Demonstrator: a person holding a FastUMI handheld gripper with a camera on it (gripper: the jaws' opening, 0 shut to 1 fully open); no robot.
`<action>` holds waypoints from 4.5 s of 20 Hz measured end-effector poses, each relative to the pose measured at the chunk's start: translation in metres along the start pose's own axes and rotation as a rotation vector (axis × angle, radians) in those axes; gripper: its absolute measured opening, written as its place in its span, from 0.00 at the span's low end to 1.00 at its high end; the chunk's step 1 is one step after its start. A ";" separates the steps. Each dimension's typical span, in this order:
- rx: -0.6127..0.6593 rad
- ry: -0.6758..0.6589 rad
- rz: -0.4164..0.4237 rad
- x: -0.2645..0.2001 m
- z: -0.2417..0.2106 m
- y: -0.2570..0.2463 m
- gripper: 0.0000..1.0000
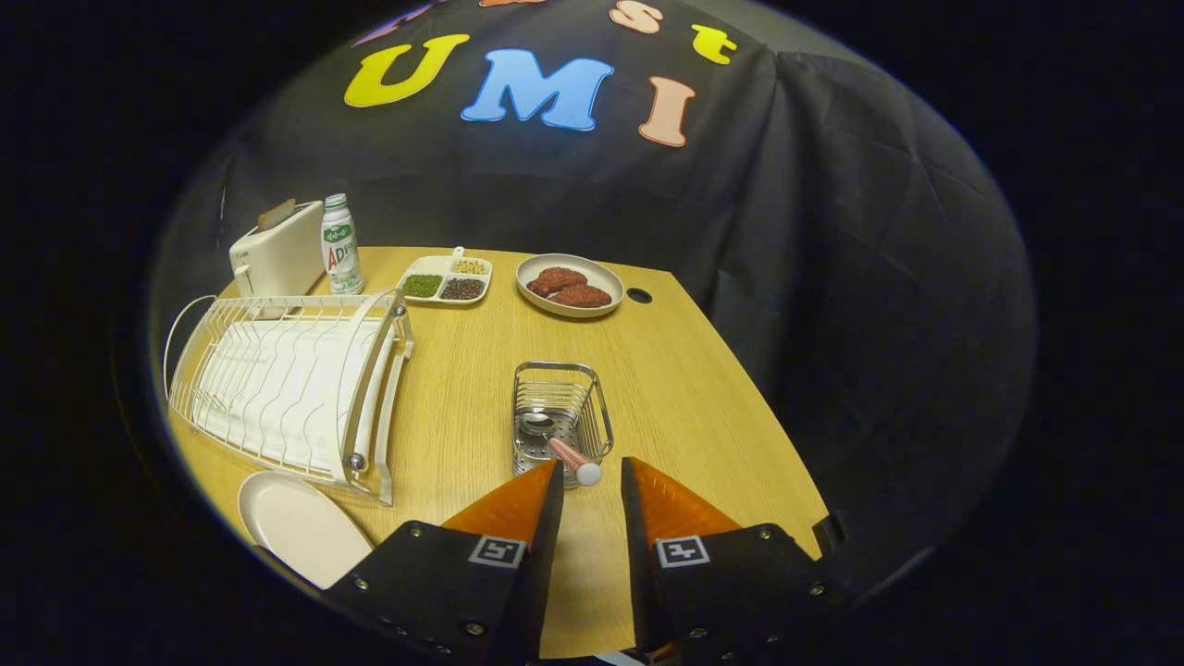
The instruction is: Take the plate from the dish rack, then take the spoon from the basket and place it into the plate.
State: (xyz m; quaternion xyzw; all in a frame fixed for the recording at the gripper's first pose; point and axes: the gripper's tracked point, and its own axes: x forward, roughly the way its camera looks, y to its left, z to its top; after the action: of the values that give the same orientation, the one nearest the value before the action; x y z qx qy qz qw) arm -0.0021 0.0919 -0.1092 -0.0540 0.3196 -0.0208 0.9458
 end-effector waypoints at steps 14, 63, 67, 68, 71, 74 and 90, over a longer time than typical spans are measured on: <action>-0.057 0.003 0.037 -0.006 0.008 0.007 0.08; -0.291 -0.087 0.445 -0.154 -0.064 0.202 0.08; -0.239 -0.090 0.415 -0.144 -0.062 0.205 0.08; -0.236 -0.085 0.406 -0.142 -0.064 0.205 0.08; -0.250 -0.064 0.391 -0.138 -0.080 0.208 0.08; -0.286 -0.049 0.390 -0.136 -0.098 0.211 0.08; -0.350 0.055 0.444 -0.123 -0.153 0.233 0.22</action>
State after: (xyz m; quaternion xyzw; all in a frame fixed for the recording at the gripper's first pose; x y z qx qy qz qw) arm -0.1913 0.3191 -0.1829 -0.1445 0.3479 0.2406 0.8945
